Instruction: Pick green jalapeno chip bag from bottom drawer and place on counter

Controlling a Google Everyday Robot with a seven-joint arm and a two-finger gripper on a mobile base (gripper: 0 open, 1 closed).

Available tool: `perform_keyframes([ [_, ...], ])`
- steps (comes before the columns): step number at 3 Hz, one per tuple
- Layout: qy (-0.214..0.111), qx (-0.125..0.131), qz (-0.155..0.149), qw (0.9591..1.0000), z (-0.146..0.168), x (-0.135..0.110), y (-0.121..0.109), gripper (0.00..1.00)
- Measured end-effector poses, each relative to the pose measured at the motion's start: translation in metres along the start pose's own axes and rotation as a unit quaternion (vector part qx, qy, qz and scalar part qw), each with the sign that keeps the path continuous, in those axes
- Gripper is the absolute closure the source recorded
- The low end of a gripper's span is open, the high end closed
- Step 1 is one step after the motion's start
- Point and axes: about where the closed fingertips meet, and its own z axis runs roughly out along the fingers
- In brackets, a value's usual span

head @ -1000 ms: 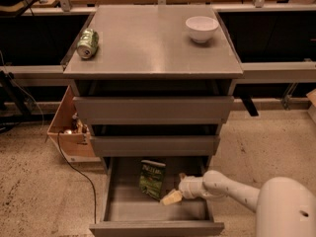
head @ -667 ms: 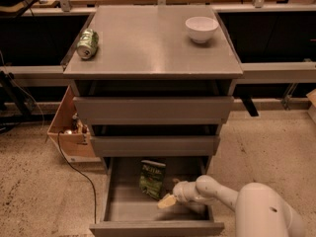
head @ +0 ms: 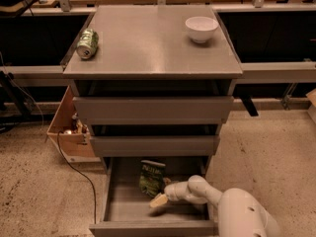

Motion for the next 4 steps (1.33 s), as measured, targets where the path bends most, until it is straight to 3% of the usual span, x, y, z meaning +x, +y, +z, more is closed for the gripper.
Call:
perform_keyframes([
  [1, -0.010, -0.007, -0.009, 0.9999, 0.014, -0.003, -0.003, 0.00],
  [3, -0.020, -0.008, -0.012, 0.9997, 0.029, -0.004, -0.010, 0.41],
  [4, -0.030, 0.004, -0.017, 0.9994, 0.021, -0.011, -0.013, 0.63],
])
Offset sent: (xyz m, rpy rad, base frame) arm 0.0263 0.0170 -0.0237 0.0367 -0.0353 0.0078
